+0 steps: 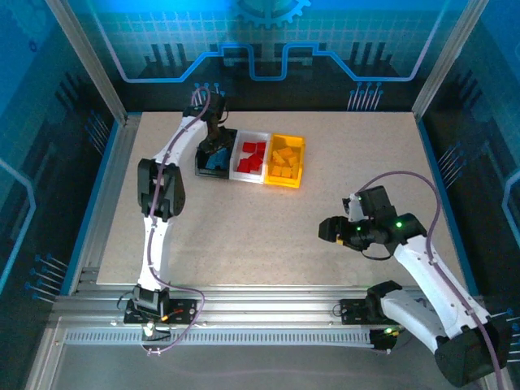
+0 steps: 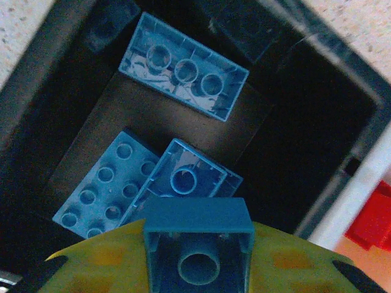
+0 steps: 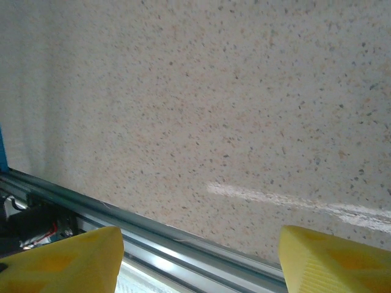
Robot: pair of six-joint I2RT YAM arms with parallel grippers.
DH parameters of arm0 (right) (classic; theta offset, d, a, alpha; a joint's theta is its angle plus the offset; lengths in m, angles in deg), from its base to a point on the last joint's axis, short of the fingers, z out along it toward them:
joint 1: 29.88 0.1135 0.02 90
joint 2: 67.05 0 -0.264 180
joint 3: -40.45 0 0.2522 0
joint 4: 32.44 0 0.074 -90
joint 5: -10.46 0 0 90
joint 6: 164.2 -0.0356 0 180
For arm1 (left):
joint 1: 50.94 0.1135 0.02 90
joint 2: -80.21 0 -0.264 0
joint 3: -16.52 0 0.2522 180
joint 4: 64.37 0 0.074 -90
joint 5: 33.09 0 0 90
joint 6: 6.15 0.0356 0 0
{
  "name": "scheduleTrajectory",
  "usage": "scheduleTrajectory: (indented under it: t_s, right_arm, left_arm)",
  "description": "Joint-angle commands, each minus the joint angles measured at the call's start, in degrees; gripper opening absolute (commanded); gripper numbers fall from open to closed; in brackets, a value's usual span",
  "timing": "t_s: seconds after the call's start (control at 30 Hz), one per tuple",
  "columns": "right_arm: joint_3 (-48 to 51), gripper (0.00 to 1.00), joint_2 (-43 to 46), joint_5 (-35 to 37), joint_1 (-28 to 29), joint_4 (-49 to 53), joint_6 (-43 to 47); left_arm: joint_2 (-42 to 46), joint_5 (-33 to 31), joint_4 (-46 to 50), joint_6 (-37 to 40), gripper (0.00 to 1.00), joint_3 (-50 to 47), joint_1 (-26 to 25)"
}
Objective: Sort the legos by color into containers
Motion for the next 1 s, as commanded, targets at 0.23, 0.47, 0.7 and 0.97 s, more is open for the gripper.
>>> scheduleTrajectory:
  t_s: [0.23, 0.47, 0.7, 0.97]
  right_arm:
    - [-1.38, 0.7, 3.35, 0.71, 1.92, -4.99, -5.57]
    - [-1.21, 0.71, 4.37, 2.32, 3.76, -4.36, -6.28]
    - [-1.18, 0.74, 5.09, 2.5, 3.86, -3.61, -5.12]
    - [-3.95, 0.85, 2.69, 5.57, 3.47, -2.41, 0.94]
  left_arm:
    - [-1.47, 3.88, 1.42, 1.45, 0.43, 1.95, 1.27]
    - [-0.54, 4.43, 1.91, 1.69, 0.56, 1.65, 1.51]
    - [4.7, 4.24, 1.25, 2.05, 0.59, -2.34, 1.51]
    - [19.88, 5.37, -1.72, 1.59, 0.63, -16.72, 1.42]
